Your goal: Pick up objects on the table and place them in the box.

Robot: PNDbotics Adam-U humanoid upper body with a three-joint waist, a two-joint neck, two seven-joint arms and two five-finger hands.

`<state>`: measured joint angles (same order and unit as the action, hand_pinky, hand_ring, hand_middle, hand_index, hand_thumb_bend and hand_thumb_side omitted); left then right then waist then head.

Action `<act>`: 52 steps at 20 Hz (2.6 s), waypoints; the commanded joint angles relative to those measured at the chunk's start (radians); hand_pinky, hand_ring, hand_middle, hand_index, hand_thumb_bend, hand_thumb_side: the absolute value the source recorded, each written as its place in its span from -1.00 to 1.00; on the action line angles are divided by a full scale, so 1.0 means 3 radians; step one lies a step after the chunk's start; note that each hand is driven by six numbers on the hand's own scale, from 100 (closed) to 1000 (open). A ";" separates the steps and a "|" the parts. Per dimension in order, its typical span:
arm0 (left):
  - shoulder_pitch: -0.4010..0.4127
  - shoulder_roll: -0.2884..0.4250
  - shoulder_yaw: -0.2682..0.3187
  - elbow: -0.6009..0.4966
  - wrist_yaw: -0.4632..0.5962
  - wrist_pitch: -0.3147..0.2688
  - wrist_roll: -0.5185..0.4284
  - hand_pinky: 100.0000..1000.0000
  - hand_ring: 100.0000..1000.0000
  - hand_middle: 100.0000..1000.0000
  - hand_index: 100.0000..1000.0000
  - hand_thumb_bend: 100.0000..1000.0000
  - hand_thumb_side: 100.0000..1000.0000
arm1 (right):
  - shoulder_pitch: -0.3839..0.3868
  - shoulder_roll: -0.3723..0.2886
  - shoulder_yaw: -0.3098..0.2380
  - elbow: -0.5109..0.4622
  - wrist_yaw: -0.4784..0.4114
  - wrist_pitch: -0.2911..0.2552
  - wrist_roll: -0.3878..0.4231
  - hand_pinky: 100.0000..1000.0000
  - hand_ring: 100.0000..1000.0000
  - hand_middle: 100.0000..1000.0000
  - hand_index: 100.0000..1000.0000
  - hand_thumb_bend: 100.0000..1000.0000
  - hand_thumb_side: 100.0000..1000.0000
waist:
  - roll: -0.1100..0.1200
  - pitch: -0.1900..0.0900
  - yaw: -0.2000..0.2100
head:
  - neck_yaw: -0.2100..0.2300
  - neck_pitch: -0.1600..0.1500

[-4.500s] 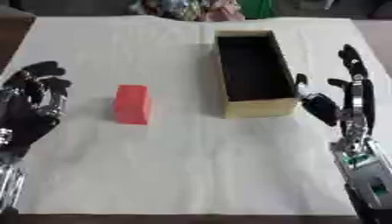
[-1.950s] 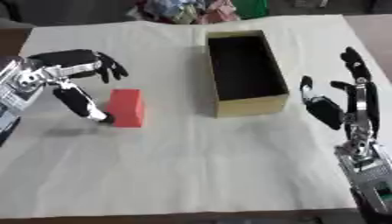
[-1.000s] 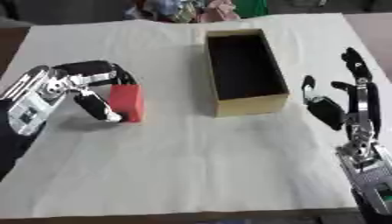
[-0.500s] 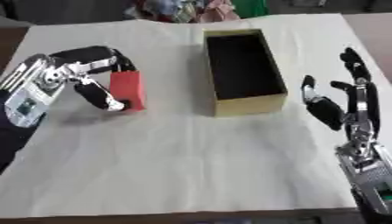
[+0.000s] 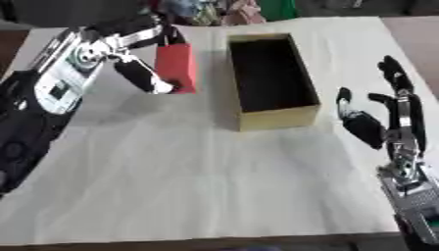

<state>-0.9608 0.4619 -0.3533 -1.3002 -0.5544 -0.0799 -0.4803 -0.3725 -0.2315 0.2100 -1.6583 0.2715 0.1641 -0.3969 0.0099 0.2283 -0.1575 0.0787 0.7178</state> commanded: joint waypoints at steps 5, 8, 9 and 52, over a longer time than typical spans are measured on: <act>-0.0258 -0.0322 0.0040 0.0275 -0.0085 -0.0232 0.0182 0.65 0.14 -0.02 0.49 -0.40 -0.86 | -0.0141 0.0063 0.0099 -0.0037 -0.0016 -0.0038 0.0129 0.47 1.00 0.82 1.00 -0.78 -1.00 | -0.0042 -0.0017 -0.0135 | 0.0092 -0.0091; -0.0268 -0.0421 0.0035 0.0345 -0.0171 -0.0365 0.0213 0.66 0.18 0.12 0.55 -0.34 -0.87 | -0.0184 0.0101 0.0126 -0.0041 -0.0020 -0.0048 0.0166 0.47 1.00 0.82 1.00 -0.79 -1.00 | -0.0053 0.0003 -0.0191 | 0.0120 -0.0116; -0.0260 -0.0448 0.0030 0.0368 -0.0205 -0.0407 0.0218 0.67 0.20 0.14 0.56 -0.33 -0.87 | -0.0198 0.0113 0.0135 -0.0042 -0.0021 -0.0053 0.0177 0.47 1.00 0.82 1.00 -0.79 -1.00 | -0.0057 0.0011 -0.0208 | 0.0123 -0.0125; 0.1389 0.0111 0.1260 -0.1680 0.2037 0.0453 0.1308 0.92 0.28 0.31 0.58 -0.90 -1.00 | -0.0113 -0.0110 -0.0173 -0.0150 -0.0029 -0.0007 -0.0158 0.47 1.00 0.81 1.00 -0.88 -1.00 | -0.0062 0.0095 0.0353 | -0.0229 -0.0197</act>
<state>-0.5364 0.4939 -0.0176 -1.7986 0.0404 0.0560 -0.1094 -0.3959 -0.2425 0.1692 -1.6738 0.2679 0.1625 -0.4372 -0.0098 0.2723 -0.0532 0.0114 0.6700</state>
